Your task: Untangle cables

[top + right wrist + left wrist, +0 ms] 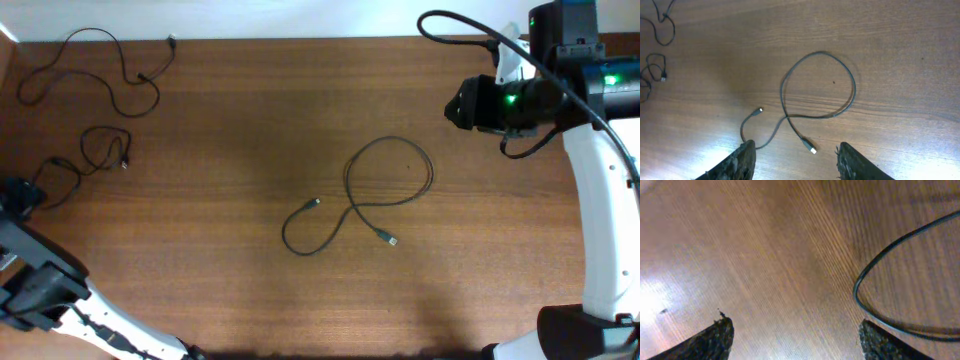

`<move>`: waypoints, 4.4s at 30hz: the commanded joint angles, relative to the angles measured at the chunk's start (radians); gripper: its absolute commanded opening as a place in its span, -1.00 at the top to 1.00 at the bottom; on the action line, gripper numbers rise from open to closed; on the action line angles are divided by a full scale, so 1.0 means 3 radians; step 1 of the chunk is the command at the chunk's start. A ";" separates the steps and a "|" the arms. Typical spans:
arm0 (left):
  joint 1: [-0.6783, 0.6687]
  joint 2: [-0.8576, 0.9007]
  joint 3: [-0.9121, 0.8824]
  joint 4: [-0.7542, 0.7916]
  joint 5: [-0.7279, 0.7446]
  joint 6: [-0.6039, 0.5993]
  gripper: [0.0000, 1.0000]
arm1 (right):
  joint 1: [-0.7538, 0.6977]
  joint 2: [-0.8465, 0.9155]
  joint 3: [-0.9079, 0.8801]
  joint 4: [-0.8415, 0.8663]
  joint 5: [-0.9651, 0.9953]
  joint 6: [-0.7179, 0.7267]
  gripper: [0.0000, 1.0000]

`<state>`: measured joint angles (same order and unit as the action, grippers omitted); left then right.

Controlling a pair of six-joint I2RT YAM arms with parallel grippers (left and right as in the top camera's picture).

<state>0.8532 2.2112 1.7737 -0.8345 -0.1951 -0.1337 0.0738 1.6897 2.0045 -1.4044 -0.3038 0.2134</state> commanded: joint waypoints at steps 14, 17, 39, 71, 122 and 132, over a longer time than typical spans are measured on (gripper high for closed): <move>-0.0004 0.0403 -0.0025 0.0783 0.0580 0.0277 0.18 | 0.0018 0.0006 -0.0018 0.0072 0.0003 0.0018 -0.06; -0.0005 0.0403 -0.0025 0.0902 0.0581 0.0276 0.56 | 0.0018 0.0006 -0.0018 0.0072 0.0003 0.0018 -0.06; -0.0008 0.0402 0.0506 0.1265 0.1311 0.0276 -0.21 | 0.0018 0.0006 -0.0018 0.0079 -0.0009 0.0045 -0.07; -0.0833 0.0402 0.0505 0.0182 0.1663 -0.0992 -0.97 | 0.0019 0.0006 -0.0018 0.0046 -0.0008 0.0041 -0.07; -0.0980 0.0490 0.0221 0.0047 0.0473 -0.0772 1.00 | 0.0018 0.0006 -0.0018 0.0055 -0.0008 0.0015 -0.08; -0.0980 0.0490 0.0145 -0.0052 0.0487 -0.0771 1.00 | 0.0018 0.0006 -0.0018 0.0057 -0.0006 0.0014 -0.08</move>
<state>0.5564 2.3466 1.8511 -0.8089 -0.0380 -0.3813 0.0738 1.6897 2.0041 -1.3872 -0.3038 0.2176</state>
